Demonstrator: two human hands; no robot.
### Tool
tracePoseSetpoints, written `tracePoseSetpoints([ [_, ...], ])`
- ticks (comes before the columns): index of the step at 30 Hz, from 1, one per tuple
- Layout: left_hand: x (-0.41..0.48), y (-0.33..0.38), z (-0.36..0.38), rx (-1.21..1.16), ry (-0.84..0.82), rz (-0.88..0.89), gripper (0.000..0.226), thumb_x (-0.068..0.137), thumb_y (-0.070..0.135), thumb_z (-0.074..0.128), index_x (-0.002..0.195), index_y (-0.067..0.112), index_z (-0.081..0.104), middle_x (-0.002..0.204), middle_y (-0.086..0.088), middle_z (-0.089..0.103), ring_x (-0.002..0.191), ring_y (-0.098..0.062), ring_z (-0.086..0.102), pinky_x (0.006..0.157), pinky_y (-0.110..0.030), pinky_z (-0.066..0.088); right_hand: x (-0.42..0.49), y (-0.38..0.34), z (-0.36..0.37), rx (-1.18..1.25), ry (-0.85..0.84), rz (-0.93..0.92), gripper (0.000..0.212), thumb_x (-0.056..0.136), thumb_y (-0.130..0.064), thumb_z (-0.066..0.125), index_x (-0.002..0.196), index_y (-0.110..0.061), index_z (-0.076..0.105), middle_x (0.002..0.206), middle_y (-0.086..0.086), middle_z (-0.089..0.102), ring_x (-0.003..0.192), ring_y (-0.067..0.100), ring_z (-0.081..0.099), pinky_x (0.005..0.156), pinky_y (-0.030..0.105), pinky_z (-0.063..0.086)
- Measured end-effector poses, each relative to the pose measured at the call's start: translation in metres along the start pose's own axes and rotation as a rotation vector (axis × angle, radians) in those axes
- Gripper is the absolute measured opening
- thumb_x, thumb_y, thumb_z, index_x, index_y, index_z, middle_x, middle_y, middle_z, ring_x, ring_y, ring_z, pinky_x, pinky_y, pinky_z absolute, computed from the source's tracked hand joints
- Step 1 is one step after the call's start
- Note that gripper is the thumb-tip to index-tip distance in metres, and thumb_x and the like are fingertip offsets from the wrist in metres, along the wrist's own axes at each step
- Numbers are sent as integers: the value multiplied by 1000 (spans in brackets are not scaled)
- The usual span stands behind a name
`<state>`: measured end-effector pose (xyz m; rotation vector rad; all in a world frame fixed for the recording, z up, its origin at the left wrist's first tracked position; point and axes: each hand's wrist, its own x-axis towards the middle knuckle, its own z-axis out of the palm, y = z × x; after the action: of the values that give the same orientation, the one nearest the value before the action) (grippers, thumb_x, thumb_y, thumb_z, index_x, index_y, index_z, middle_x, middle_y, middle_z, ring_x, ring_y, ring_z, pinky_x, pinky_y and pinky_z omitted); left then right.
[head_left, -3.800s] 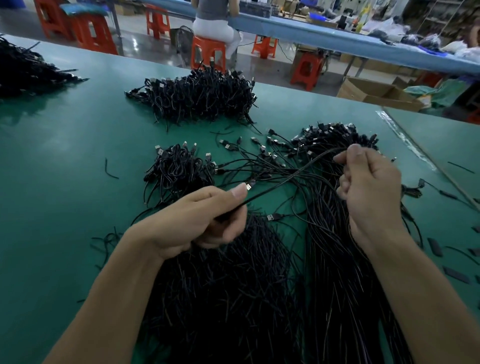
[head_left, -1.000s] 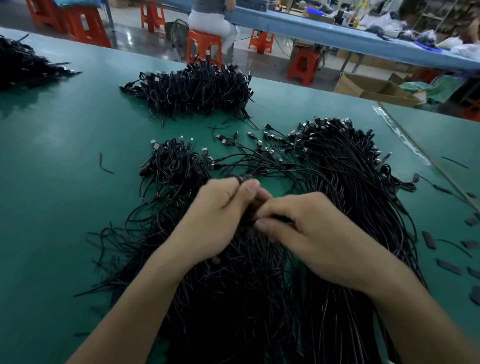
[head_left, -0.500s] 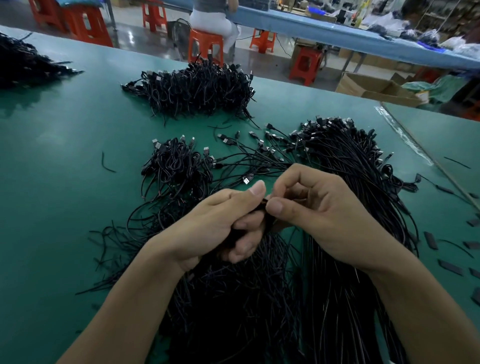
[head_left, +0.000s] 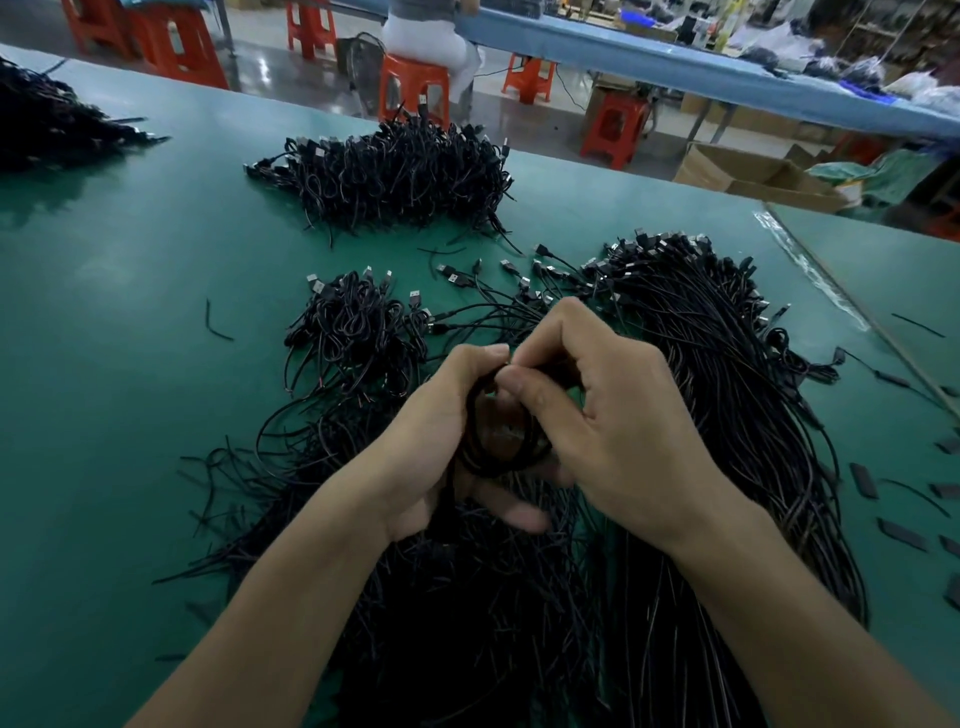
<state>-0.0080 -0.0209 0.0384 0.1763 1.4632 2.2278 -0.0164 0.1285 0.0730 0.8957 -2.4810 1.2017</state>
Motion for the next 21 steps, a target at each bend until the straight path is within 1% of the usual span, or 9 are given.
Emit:
tracePoseSetpoints([
  [4,3,-2,-4,83,62,-53,70,98,67,26,95,12,69,59,-13,58,35,-15,44,33,-13,30,6,6,3,43,35,-2,12,92,-15,66,87,-15,56,74,-4,64,64,12,63,57,31,51],
  [7,6,-5,-9,314,205,-18,70,97,69,30,63,21,67,48,0,48,32,-9,30,35,-13,22,6,17,4,98,24,80,11,91,-17,71,86,-17,61,75,-7,66,66,13,65,59,30,55],
  [12,11,-6,-22,495,429,144,60,101,57,35,59,16,46,46,11,41,36,-3,31,35,-22,34,-3,42,-5,-115,-218,398,27,84,-48,72,100,-30,61,83,-10,66,75,0,64,66,15,52],
  [14,11,-4,-25,472,501,196,59,101,55,36,65,9,40,50,5,31,37,-6,24,63,-44,46,-9,47,-4,-290,-393,517,27,87,-54,65,91,-28,63,81,-9,65,71,1,62,60,13,49],
  [15,11,-3,-25,448,519,228,58,102,53,37,67,7,39,53,1,27,38,-6,21,83,-42,42,-13,49,-1,-337,-456,562,31,89,-55,63,85,-24,65,78,-7,66,67,4,63,57,14,49],
  [16,11,-3,-24,432,530,261,59,102,52,39,66,5,37,56,-4,24,39,-7,19,85,-40,43,-16,51,2,-361,-495,598,36,90,-54,63,80,-20,66,73,-4,66,61,9,62,53,16,48],
  [18,12,-3,-24,429,547,324,63,101,51,44,67,-1,33,64,-9,28,43,-8,19,48,-23,51,-21,52,11,-392,-531,646,41,91,-53,63,75,-15,67,67,0,64,55,14,58,49,23,46],
  [19,13,-4,-25,436,557,348,62,100,50,46,69,-2,32,66,-9,32,44,-9,20,38,-16,38,-22,53,15,-399,-536,661,39,91,-51,64,74,-16,67,67,0,64,58,15,60,52,26,46],
  [21,13,-7,-29,439,571,387,59,100,48,49,63,5,34,65,-9,34,44,-8,23,39,-10,27,-23,53,20,-391,-525,680,32,91,-45,65,71,-21,64,70,-1,64,64,17,62,56,28,47],
])
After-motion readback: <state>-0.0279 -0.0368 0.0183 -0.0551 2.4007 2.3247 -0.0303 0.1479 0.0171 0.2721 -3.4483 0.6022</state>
